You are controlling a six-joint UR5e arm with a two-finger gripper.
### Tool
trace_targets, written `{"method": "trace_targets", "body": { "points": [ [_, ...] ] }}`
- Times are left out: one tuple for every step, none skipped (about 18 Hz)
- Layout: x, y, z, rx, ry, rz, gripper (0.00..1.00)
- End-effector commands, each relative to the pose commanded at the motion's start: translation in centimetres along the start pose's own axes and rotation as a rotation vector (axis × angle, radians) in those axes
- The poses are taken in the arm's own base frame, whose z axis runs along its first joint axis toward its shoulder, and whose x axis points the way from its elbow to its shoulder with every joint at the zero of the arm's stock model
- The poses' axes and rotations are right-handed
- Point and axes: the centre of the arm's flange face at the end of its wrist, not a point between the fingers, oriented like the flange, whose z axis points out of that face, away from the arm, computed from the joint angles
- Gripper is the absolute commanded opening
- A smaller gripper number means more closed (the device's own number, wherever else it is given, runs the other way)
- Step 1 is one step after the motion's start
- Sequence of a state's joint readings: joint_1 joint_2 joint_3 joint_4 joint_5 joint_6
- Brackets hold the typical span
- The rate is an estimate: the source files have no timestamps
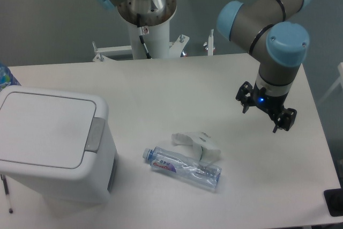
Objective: Open the trash can
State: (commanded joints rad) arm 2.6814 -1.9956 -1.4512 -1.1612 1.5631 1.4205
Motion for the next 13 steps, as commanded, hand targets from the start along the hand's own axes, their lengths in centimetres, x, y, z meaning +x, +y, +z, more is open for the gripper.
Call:
{"method": "trace_targets", "body": {
  "points": [
    [0.0,0.0,0.1,0.000,0.000,0.000,1.00],
    [-0.1,0.1,0.2,0.000,0.001,0.000,1.00],
    [0.0,0.1,0.3,-0.001,0.003,0.002,1.00],
    [0.0,0.1,0.1,0.000,0.001,-0.001,1.00],
    [0.1,0.1,0.2,-0.001,0.003,-0.005,1.00],
    [0.1,0.2,0.3,-0.001,0.006,-0.008,1.00],
    [0.0,0.7,0.4,-0.001,0.008,-0.012,1.00],
    [0.0,1.3,0.7,0.004,0.011,-0.023,1.00],
    [0.2,1.7,0.8,0.002,0.012,-0.037,1.00],
    [0.5,1.6,0.7,0.005,0.013,-0.057,1.00],
    [0.6,1.6,0.1,0.009,0.007,-0.078,1.00],
    [0.7,1.7,-0.1,0.010,0.006,-0.095,1.00],
    [0.8,1.7,-0.2,0.011,0.008,-0.116,1.00]
  ]
}}
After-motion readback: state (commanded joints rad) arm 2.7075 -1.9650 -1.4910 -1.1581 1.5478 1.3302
